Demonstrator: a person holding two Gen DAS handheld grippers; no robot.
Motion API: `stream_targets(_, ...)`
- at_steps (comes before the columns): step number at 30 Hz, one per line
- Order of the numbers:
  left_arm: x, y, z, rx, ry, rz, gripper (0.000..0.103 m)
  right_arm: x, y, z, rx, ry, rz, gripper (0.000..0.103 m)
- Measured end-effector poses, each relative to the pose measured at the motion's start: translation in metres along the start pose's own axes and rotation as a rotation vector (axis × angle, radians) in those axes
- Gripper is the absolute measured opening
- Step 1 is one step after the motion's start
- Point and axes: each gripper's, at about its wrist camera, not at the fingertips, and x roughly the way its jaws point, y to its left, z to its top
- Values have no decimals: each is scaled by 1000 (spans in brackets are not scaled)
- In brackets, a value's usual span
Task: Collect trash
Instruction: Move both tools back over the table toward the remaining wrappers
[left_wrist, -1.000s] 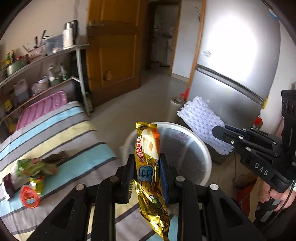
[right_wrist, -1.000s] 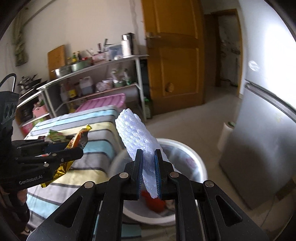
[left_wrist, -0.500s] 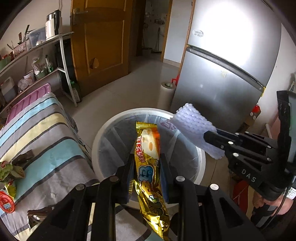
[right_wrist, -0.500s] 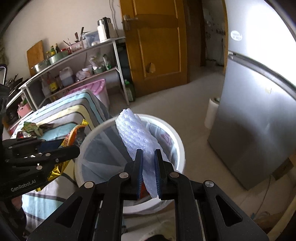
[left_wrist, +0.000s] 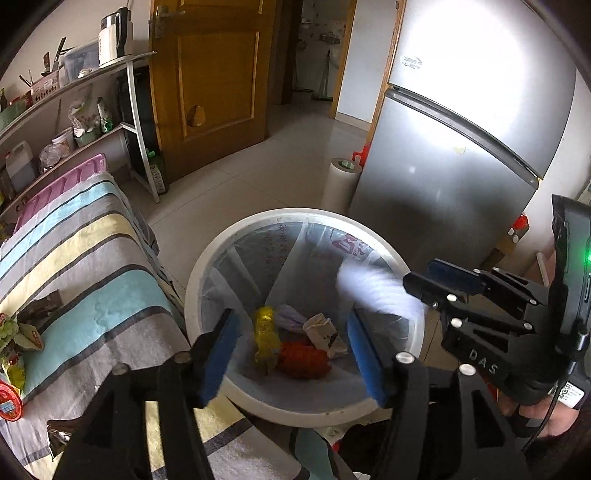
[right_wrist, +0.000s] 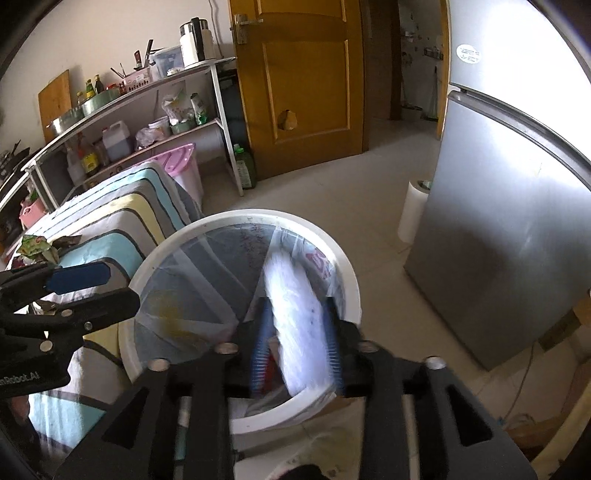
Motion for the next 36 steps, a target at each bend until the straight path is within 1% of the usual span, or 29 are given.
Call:
stream_targets(2, -2, 1, -1, -5, -2, -4, 66, -3, 2, 0, -6, -10, -1, 43)
stream_targets(4, -6, 2, -1, -5, -9, -2, 67, -4, 3, 1, -7, -16, -10, 43)
stream_targets(6, -9, 3, -1, -1, -16, 5, 67, -7, 5, 2, -6, -19, 0, 43)
stream_targets(12, -26, 14, -1, -30, -49, 2, 69, -18, 13, 4, -9, -48, 5, 43)
stream_targets(21, -64, 45, -7, -82, -119, 43, 71, -36, 30, 8, -25, -92, 30, 43)
stream_targets(31, -99, 91, -25, -166, -160, 122, 73, -47, 64, 14, -74, -123, 82, 43)
stream_targets(34, -106, 104, -34, -180, -165, 139, 73, -49, 78, 16, -89, -131, 108, 44)
stream_targets(36, -112, 112, -41, -187, -173, 167, 74, -50, 87, 17, -96, -135, 131, 44)
